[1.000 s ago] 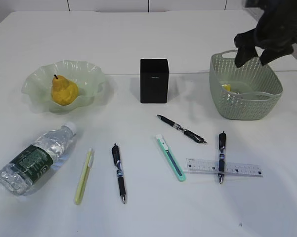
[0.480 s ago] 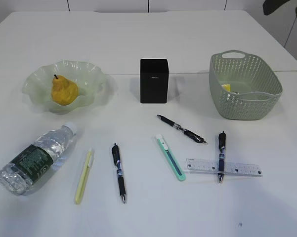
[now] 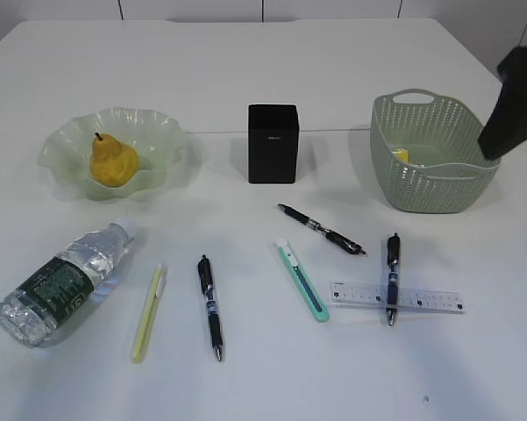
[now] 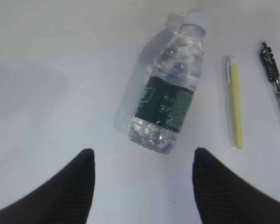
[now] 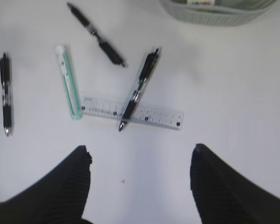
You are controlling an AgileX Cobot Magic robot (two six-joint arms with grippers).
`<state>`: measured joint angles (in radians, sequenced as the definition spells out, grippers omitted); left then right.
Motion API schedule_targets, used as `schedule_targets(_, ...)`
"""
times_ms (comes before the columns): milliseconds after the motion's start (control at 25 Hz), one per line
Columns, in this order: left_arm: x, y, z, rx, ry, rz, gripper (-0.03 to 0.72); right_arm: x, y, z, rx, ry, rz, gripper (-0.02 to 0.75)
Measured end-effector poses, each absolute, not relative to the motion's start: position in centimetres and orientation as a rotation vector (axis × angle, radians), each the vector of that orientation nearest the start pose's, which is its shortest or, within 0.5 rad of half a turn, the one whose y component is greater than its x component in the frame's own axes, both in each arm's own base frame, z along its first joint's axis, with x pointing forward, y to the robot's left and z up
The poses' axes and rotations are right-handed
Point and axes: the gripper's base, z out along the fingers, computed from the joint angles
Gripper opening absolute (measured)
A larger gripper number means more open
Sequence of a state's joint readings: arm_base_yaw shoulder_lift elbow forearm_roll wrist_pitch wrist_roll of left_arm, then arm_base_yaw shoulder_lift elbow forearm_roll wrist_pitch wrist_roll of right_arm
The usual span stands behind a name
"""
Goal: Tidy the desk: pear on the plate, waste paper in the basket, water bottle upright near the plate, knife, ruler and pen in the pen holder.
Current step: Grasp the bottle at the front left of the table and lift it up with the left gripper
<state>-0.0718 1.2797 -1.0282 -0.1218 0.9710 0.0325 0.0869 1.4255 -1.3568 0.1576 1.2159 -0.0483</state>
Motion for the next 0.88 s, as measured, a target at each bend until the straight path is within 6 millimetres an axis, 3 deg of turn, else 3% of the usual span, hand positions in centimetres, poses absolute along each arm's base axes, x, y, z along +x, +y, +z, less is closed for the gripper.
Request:
schedule_targets(320,24.4,-3.8,30.4,0.158,2.684,-0.160,0.466,26.0,7.9,33.1,-0.386,2.834,0.237,0.490)
schedule_targets(720,25.1,-3.7,30.8,0.176,2.597,-0.117,0.475,25.4,8.1,31.7,-0.410,2.885,0.234,0.489)
schedule_targets(880,25.7,-4.7,32.3,0.226,2.539,-0.128,0.487,25.5,8.1,31.7,-0.408,2.876,0.235,0.488)
